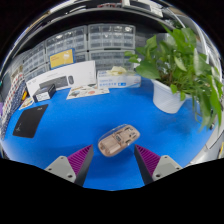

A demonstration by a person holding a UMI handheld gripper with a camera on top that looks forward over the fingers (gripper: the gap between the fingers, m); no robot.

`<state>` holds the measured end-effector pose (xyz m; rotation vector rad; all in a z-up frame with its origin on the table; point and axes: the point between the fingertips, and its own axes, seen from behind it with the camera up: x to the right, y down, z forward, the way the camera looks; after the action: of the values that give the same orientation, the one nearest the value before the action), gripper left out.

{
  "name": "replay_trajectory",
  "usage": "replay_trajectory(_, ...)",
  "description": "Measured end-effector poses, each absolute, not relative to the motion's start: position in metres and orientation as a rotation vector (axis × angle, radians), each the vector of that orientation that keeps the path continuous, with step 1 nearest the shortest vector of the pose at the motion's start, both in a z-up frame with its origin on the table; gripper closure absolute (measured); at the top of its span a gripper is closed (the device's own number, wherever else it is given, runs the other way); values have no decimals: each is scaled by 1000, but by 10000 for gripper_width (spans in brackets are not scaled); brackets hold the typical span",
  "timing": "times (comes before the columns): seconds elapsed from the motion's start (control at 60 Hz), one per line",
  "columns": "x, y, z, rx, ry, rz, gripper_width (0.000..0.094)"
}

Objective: Arrange mouse

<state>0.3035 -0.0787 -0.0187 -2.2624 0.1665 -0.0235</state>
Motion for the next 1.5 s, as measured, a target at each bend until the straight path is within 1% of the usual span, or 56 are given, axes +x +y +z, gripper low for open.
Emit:
replay_trajectory(0.067,305,-61,-21,-2273,146,-10,94)
replay_trajectory(0.1,303,-53,-20,-2273,121,-4,110)
replay_trajectory(0.233,287,-20,-20,-2290,52,57,114)
replay_trajectory(0.283,283,-11,-21,-2298,18,51,129)
replay_trajectory(0.317,280,-5,-21,-2301,-2,49,149)
replay_trajectory(0.367,275,2,-21,-2299,-15,67,233)
replay_trajectory(0.383,274,4,-21,-2298,-16,63,215)
replay_trajectory(0.4,274,5,-21,-2299,-19,59,246)
replay_trajectory(0.417,273,6,-21,-2300,-21,56,313)
replay_trajectory(0.45,271,7,-21,-2299,-22,58,357)
replay_trajectory(0.467,271,8,-21,-2295,-21,57,337)
replay_trajectory(0.483,271,9,-21,-2293,-23,59,432)
replay_trajectory(0.583,271,8,-21,-2285,-24,54,460)
replay_trajectory(0.667,272,9,-22,-2293,-18,39,519)
replay_trajectory(0.683,272,9,-22,-2294,-17,38,513)
replay_trajectory(0.7,273,10,-22,-2297,-16,33,540)
replay_trajectory(0.717,273,10,-22,-2299,-13,31,530)
replay_trajectory(0.733,274,10,-22,-2300,-11,26,570)
replay_trajectory(0.85,273,8,-22,-2332,-4,30,570)
replay_trajectory(0.9,274,10,-17,-2358,14,32,570)
replay_trajectory(0.983,278,24,25,-2300,75,-8,572)
replay_trajectory(1.067,267,45,86,-2211,126,-28,572)
replay_trajectory(1.217,208,72,207,-2048,146,-70,569)
replay_trajectory(1.3,155,80,256,-1987,128,-79,571)
replay_trajectory(1.367,110,83,277,-1962,110,-72,571)
replay_trajectory(1.417,72,88,284,-1949,91,-55,568)
replay_trajectory(1.45,49,91,283,-1948,63,-46,571)
replay_trajectory(1.5,17,95,269,-1967,23,-46,572)
